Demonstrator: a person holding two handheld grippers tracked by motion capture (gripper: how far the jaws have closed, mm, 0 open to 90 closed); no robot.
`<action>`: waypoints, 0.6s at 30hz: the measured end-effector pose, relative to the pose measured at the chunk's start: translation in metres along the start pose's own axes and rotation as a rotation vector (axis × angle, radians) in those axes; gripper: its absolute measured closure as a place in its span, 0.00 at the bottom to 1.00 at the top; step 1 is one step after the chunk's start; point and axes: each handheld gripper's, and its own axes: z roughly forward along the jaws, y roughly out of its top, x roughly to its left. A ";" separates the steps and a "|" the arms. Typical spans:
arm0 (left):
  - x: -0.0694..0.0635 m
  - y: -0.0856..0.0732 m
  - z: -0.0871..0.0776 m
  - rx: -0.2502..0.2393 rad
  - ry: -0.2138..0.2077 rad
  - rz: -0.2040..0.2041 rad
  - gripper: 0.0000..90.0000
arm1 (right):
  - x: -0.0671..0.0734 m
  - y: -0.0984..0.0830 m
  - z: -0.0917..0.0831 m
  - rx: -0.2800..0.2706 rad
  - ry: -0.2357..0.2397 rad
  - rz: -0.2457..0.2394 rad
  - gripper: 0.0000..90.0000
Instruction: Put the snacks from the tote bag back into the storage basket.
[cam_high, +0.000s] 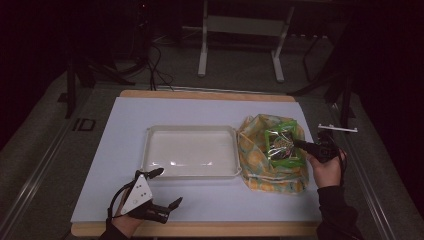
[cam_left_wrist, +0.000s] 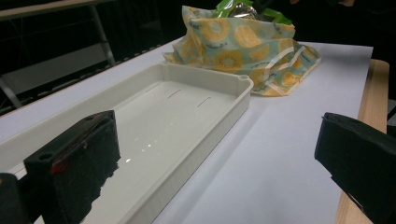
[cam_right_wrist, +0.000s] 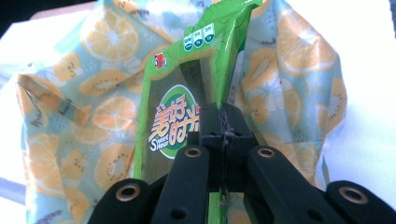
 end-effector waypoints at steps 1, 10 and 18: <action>0.000 0.000 0.000 0.000 0.000 0.000 0.01 | 0.000 0.001 -0.002 -0.002 -0.001 -0.003 0.99; 0.000 0.000 0.000 0.000 0.000 0.000 0.01 | -0.003 0.005 -0.016 -0.038 0.011 0.017 0.99; 0.000 0.000 0.000 0.001 0.000 0.000 0.01 | -0.007 0.006 -0.030 -0.060 0.010 0.044 0.99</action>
